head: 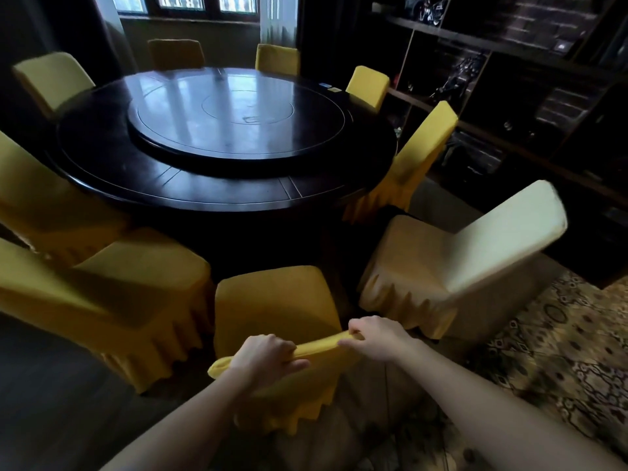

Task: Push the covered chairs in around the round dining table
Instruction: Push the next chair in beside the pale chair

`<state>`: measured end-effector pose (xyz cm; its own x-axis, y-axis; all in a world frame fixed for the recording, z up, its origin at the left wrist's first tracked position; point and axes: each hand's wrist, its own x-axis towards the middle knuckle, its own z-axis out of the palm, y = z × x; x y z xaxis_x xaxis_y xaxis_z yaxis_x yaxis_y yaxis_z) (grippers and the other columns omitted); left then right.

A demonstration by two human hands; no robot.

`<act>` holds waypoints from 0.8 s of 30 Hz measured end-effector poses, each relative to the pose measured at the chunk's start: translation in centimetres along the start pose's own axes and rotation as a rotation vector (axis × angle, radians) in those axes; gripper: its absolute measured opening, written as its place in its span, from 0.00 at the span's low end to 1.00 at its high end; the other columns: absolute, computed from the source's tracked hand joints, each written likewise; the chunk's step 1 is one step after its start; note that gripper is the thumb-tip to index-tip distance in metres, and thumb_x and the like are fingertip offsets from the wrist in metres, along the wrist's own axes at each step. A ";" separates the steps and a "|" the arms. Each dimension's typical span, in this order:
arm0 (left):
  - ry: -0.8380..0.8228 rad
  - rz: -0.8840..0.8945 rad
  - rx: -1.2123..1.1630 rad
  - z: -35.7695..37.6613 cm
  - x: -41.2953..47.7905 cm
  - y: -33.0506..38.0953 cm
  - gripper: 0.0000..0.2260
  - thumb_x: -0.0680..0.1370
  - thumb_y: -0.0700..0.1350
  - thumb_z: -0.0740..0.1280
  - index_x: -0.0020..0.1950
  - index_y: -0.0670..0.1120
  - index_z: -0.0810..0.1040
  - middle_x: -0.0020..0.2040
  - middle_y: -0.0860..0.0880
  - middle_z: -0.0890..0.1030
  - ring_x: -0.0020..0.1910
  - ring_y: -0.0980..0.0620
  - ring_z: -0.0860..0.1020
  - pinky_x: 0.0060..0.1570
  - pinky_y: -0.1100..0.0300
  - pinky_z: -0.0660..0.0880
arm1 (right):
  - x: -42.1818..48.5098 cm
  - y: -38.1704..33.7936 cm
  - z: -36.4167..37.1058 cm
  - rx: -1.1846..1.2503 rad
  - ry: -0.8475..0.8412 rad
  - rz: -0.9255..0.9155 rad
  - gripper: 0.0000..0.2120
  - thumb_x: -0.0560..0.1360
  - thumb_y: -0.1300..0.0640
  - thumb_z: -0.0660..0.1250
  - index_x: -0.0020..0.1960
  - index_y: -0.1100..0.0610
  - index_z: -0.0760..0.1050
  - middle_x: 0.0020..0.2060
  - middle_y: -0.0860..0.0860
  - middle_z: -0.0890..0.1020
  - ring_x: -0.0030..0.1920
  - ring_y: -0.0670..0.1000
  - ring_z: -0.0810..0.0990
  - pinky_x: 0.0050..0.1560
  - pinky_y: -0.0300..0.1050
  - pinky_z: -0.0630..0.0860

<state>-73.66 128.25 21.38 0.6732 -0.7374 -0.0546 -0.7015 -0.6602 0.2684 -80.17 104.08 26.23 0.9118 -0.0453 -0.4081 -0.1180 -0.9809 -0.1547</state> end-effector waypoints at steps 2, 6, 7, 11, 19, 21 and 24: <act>-0.002 0.016 -0.002 -0.3 1.2 -0.8 0.36 0.67 0.74 0.43 0.54 0.53 0.78 0.42 0.55 0.81 0.38 0.58 0.78 0.36 0.64 0.74 | 1.0 -0.1 0.0 -0.019 -0.007 0.012 0.23 0.73 0.30 0.56 0.53 0.48 0.72 0.48 0.47 0.76 0.47 0.47 0.76 0.47 0.46 0.76; 0.019 0.030 0.015 -0.5 3.3 -2.3 0.40 0.64 0.76 0.39 0.54 0.53 0.78 0.42 0.55 0.81 0.38 0.57 0.78 0.35 0.64 0.74 | 2.6 -0.1 0.9 -0.090 0.003 0.044 0.25 0.75 0.33 0.55 0.65 0.46 0.67 0.63 0.49 0.70 0.66 0.53 0.67 0.68 0.66 0.59; 0.016 0.022 0.011 -0.5 3.7 -2.5 0.40 0.64 0.76 0.39 0.53 0.53 0.78 0.41 0.55 0.81 0.37 0.57 0.78 0.35 0.64 0.74 | 3.1 0.1 0.9 -0.079 0.017 0.041 0.24 0.75 0.34 0.56 0.66 0.45 0.65 0.65 0.49 0.69 0.68 0.53 0.64 0.69 0.68 0.56; 0.021 0.020 -0.011 -0.5 5.4 -3.1 0.40 0.65 0.76 0.40 0.53 0.53 0.79 0.41 0.55 0.81 0.38 0.57 0.79 0.36 0.62 0.77 | 4.9 1.4 0.6 -0.024 0.049 0.005 0.23 0.76 0.35 0.57 0.67 0.43 0.66 0.72 0.48 0.61 0.75 0.54 0.53 0.70 0.70 0.48; 0.020 0.031 0.001 -1.0 9.5 -5.2 0.40 0.66 0.77 0.38 0.49 0.53 0.79 0.37 0.55 0.79 0.34 0.57 0.78 0.34 0.63 0.76 | 9.0 2.5 -1.5 -0.016 0.074 -0.002 0.22 0.76 0.36 0.58 0.66 0.44 0.66 0.72 0.48 0.62 0.74 0.54 0.55 0.71 0.69 0.50; 0.010 0.025 -0.009 -1.3 10.6 -5.9 0.40 0.66 0.77 0.39 0.49 0.53 0.79 0.37 0.55 0.79 0.34 0.57 0.78 0.33 0.63 0.75 | 10.2 2.8 -2.0 -0.007 0.075 0.001 0.22 0.76 0.36 0.58 0.66 0.44 0.66 0.74 0.48 0.60 0.75 0.54 0.52 0.71 0.69 0.48; 0.005 0.014 -0.020 -1.8 12.5 -6.6 0.40 0.65 0.78 0.39 0.48 0.52 0.78 0.37 0.55 0.79 0.34 0.57 0.78 0.34 0.63 0.76 | 12.2 3.2 -3.1 0.011 0.062 0.011 0.22 0.76 0.37 0.59 0.67 0.44 0.66 0.76 0.49 0.54 0.76 0.56 0.48 0.71 0.69 0.45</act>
<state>-60.14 123.68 20.68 0.6644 -0.7460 -0.0459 -0.7062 -0.6467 0.2883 -68.24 99.84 23.54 0.9330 -0.0683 -0.3532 -0.1325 -0.9780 -0.1609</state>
